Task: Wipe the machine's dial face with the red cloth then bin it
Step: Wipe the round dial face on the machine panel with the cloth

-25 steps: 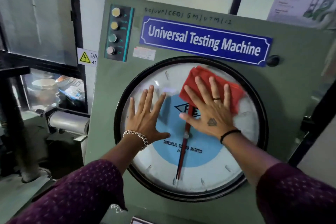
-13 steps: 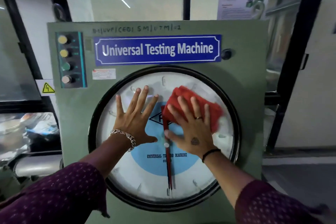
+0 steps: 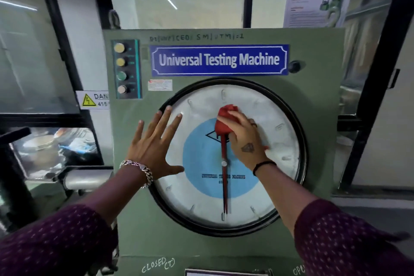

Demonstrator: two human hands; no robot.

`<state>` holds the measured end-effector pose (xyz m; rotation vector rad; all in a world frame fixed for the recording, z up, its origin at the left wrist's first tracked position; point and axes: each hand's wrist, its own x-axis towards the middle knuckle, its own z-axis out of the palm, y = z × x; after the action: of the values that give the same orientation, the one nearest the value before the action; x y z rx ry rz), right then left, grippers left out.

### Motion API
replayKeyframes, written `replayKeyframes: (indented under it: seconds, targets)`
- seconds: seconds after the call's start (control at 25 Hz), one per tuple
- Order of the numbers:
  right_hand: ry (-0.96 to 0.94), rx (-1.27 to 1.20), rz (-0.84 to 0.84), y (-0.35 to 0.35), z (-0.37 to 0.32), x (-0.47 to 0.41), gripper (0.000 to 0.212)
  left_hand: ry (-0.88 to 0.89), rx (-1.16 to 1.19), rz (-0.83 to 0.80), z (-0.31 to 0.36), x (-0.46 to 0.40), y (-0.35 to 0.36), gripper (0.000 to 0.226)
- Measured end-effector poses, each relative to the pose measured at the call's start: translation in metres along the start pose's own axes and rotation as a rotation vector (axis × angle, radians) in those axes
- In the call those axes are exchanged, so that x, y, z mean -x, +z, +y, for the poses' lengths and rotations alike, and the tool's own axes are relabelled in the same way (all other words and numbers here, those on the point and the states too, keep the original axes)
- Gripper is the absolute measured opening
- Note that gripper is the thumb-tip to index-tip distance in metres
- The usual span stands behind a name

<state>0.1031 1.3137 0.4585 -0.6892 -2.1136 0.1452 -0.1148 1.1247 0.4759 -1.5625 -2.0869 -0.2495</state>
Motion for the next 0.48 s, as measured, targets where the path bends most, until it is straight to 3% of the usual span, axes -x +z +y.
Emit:
replayKeyframes:
  seconds: [0.2,0.48]
  targets:
    - [-0.281,-0.237,-0.106,0.029,-0.107,0.001,0.064,-0.141,-0.058,-0.022,-0.060,0.078,-0.053,0.163]
    - [-0.451,-0.468,-0.305,0.075,-0.226,0.034,0.059,-0.378,-0.146,-0.073,-0.105,0.192,-0.107,0.155]
